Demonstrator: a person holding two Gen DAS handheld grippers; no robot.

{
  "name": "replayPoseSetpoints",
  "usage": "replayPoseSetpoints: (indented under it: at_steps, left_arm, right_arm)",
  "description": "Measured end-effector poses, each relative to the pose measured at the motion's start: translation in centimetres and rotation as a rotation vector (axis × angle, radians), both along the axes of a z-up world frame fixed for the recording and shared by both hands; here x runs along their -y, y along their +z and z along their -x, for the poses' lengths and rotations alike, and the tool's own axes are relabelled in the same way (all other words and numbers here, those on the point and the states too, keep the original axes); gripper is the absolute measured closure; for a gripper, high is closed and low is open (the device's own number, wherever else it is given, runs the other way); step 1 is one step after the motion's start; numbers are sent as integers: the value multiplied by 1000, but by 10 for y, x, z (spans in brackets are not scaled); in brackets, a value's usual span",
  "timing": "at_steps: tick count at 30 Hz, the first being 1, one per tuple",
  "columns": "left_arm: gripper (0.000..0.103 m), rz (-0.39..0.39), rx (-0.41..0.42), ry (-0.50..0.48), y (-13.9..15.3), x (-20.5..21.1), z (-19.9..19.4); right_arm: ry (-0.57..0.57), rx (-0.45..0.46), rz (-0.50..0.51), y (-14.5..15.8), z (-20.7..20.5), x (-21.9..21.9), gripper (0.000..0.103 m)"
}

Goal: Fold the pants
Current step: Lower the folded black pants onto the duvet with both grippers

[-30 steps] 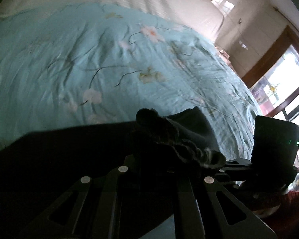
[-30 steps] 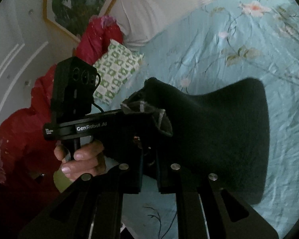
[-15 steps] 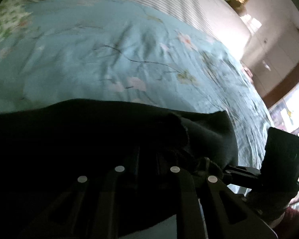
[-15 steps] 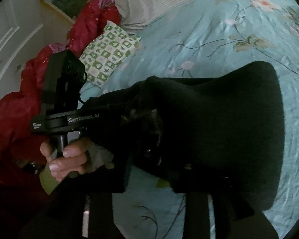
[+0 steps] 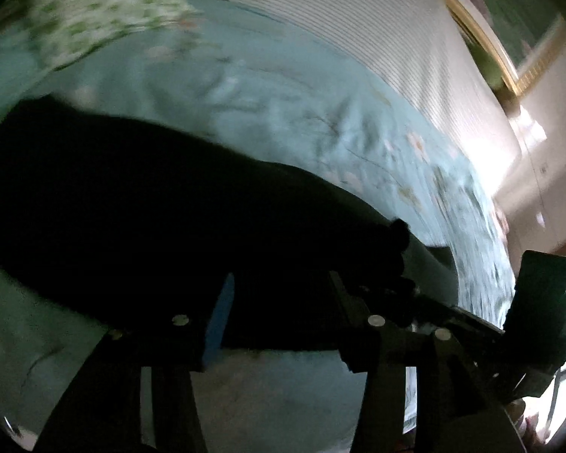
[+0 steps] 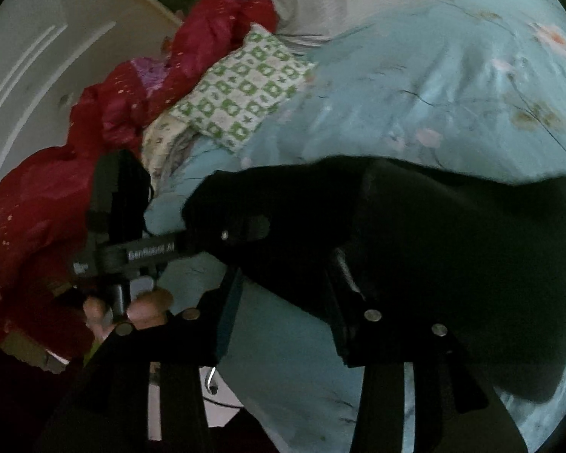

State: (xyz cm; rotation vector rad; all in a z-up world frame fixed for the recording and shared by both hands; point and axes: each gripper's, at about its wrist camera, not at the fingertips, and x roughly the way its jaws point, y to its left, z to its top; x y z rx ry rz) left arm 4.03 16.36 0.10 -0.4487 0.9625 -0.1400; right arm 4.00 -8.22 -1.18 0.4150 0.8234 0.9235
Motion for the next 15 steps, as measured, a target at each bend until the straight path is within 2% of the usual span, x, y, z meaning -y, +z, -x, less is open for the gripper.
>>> replayPoseSetpoints:
  at_steps: [2, 6, 9, 15]
  left_arm:
    - [53, 21, -12, 57, 0, -16, 10]
    - [53, 27, -29, 168, 0, -45, 24]
    - [53, 19, -30, 251, 3, -67, 36]
    - [52, 10, -50, 359, 5, -100, 53]
  right_arm:
    - [25, 20, 8, 8, -7, -9, 58]
    - [66, 32, 24, 17, -23, -25, 49]
    - [103, 39, 51, 22, -37, -41, 49]
    - [179, 64, 88, 35, -62, -79, 49]
